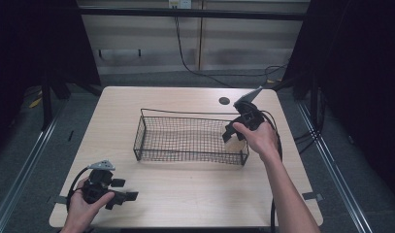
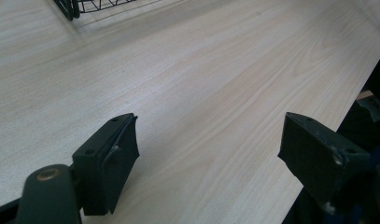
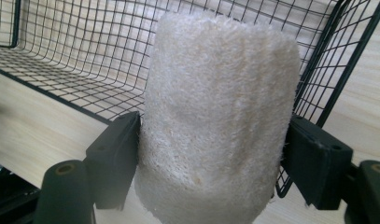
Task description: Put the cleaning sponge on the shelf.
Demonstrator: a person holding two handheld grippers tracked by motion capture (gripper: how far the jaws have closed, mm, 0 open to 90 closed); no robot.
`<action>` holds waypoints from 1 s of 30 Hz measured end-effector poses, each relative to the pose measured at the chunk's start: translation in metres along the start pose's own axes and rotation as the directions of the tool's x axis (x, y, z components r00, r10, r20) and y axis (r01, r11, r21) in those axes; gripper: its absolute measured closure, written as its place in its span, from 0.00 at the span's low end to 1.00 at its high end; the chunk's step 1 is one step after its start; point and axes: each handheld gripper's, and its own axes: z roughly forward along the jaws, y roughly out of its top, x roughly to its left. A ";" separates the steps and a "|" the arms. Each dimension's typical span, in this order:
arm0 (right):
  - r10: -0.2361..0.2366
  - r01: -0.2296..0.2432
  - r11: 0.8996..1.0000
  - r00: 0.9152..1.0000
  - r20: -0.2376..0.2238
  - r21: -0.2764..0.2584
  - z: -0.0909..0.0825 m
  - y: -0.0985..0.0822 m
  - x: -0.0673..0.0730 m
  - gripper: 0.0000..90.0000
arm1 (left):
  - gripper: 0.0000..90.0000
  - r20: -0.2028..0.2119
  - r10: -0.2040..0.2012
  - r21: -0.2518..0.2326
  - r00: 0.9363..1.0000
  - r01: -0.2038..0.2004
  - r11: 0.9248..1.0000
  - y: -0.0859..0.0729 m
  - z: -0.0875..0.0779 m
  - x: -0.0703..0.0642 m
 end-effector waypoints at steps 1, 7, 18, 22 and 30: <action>0.000 0.000 1.000 1.000 0.007 -0.012 0.001 0.000 -0.001 0.27 | 0.21 0.004 0.002 0.005 1.000 -0.002 1.000 0.000 0.000 0.000; 0.042 -0.041 0.999 0.999 0.013 -0.022 0.009 0.003 -0.003 0.27 | 0.21 0.001 -0.004 -0.005 1.000 0.004 1.000 0.000 -0.001 0.000; 0.060 -0.061 0.998 0.997 0.040 0.013 0.030 0.003 -0.006 0.27 | 0.21 -0.002 -0.002 -0.005 1.000 0.002 1.000 0.000 -0.001 0.000; 0.070 -0.072 0.997 0.995 0.067 0.029 0.036 0.005 -0.006 0.27 | 0.21 0.001 -0.002 -0.003 1.000 0.002 1.000 0.000 -0.001 0.001; 0.054 -0.059 0.996 0.994 0.094 0.060 0.049 0.006 -0.005 0.27 | 0.21 -0.002 -0.003 -0.004 1.000 0.003 1.000 0.000 -0.001 0.000</action>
